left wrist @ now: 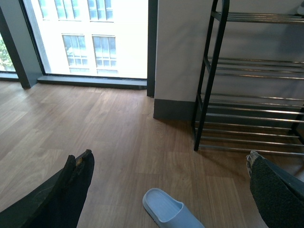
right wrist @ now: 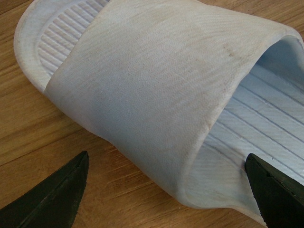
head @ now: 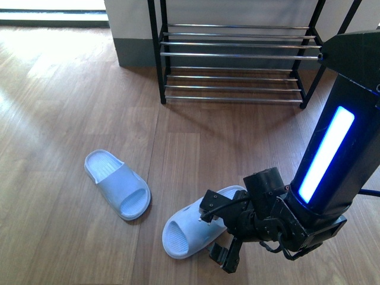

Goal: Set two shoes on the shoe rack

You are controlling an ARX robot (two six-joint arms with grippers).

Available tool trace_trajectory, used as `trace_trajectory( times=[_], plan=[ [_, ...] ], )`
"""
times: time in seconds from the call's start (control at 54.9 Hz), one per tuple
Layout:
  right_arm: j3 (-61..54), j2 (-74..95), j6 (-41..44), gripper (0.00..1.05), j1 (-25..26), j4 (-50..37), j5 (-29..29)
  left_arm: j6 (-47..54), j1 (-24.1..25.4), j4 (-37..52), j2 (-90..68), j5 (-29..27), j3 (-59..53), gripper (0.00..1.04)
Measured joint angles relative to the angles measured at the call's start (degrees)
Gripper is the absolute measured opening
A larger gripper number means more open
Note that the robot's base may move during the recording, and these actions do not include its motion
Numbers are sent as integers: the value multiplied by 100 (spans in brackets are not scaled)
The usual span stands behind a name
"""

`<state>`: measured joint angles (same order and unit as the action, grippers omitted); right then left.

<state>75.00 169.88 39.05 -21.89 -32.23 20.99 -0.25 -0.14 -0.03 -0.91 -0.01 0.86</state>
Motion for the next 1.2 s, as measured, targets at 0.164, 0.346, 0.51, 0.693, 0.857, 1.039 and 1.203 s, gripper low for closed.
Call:
trace_trajectory(
  times=[0.164,0.346,0.51,0.693,0.857,1.039,1.203],
  plan=[
    [17,-11,24,67,107,-2,4,0,0,0,0,0,0,95],
    [-120,-116,-46,32,173,-87,9,0,0,2,0,0,0,95],
    [-595,-610,-474,2,236,-520,44,0,0,2,0,0,0,95],
    [-1556,-1344,-1333,1,463,-1506,-96,0,0,2,0,0,0,95],
    [-2347,-2046,-2227,1,769,-2243,-422,0,0,2,0,0,0,95],
    [-3370,-3123,-2977,1,1132,-2688,-813,0,0,2,0,0,0,95],
    [-4548,-4693,-3381,1,1558,-2708,-1176,0,0,2,0,0,0,95]
  ],
)
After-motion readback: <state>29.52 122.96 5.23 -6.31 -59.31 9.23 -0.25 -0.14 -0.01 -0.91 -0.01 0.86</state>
